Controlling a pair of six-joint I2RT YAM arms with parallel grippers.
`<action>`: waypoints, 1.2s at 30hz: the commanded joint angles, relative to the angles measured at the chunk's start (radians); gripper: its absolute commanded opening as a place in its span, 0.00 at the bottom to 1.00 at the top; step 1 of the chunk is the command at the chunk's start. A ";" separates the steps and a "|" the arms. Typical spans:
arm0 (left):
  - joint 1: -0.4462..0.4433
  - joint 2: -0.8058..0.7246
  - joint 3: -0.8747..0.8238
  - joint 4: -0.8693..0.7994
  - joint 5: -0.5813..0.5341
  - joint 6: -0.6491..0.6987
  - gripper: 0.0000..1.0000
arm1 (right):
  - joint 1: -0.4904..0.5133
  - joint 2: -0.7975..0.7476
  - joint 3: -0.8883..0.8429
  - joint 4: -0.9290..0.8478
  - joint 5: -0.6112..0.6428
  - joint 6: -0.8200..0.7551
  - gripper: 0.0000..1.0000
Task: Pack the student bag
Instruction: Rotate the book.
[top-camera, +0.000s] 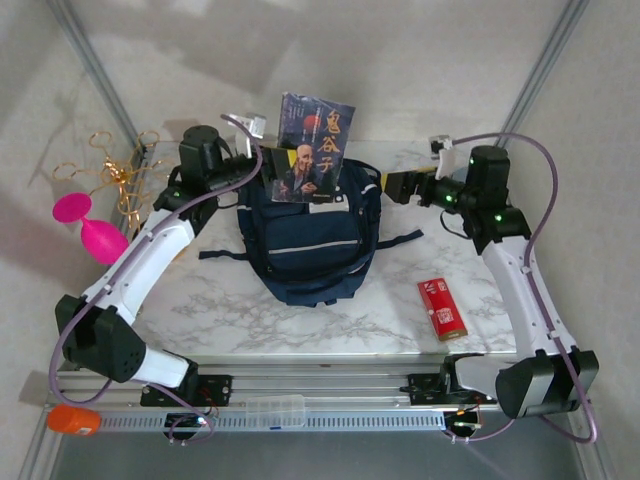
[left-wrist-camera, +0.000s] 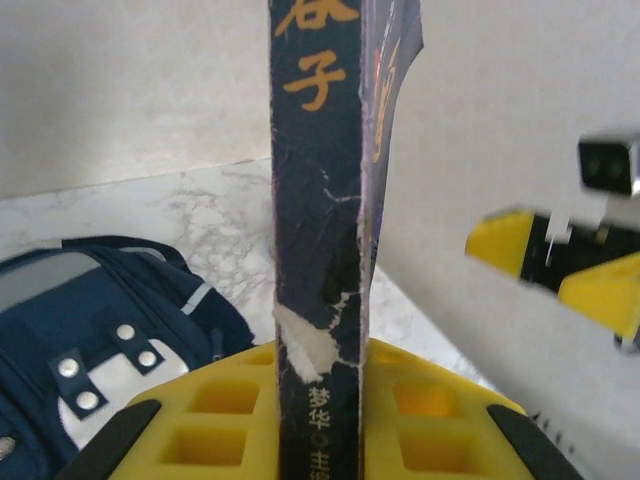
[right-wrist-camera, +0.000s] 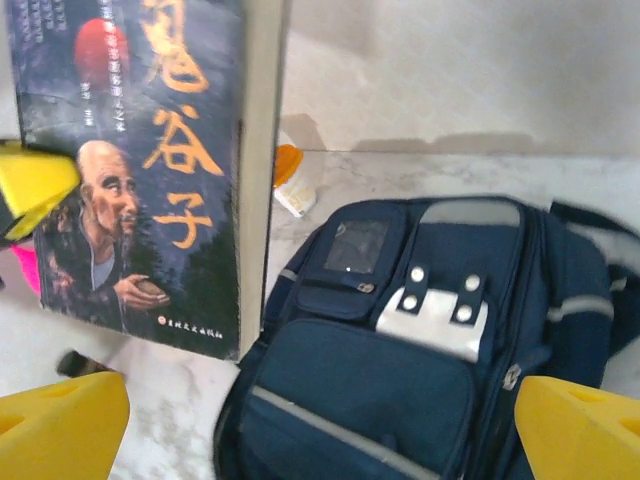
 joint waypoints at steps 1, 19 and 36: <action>-0.065 -0.058 -0.025 0.125 -0.123 -0.255 0.00 | 0.000 -0.071 -0.120 0.200 -0.175 0.359 0.99; -0.244 -0.069 -0.186 0.524 -0.151 -0.758 0.00 | 0.111 0.063 -0.211 0.513 -0.374 0.536 0.99; -0.234 -0.078 -0.172 0.190 -0.323 -0.551 0.00 | 0.093 -0.005 -0.294 0.653 -0.367 0.755 0.46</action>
